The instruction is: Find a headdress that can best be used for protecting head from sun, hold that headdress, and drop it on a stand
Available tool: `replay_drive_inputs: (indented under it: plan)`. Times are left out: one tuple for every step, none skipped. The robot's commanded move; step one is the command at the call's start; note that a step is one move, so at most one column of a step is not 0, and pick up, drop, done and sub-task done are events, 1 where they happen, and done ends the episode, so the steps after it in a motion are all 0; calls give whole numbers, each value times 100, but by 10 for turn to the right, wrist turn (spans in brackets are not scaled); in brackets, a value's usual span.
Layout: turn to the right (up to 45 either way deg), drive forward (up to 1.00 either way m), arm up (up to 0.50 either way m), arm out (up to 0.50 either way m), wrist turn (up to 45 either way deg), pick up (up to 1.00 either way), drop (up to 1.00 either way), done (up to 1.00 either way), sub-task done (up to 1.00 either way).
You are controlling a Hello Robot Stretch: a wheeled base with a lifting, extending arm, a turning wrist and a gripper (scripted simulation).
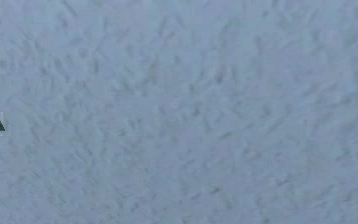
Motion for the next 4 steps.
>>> replay_drive_inputs:
  plan:
    - [0,0,0,-22,0,0,0,0,0]
    - [-450,0,0,0,0,0,0,0,0]
    - [-420,0,0,0,0,0,0,0,0]
    - [0,100,0,0,0,0,0,0,0]
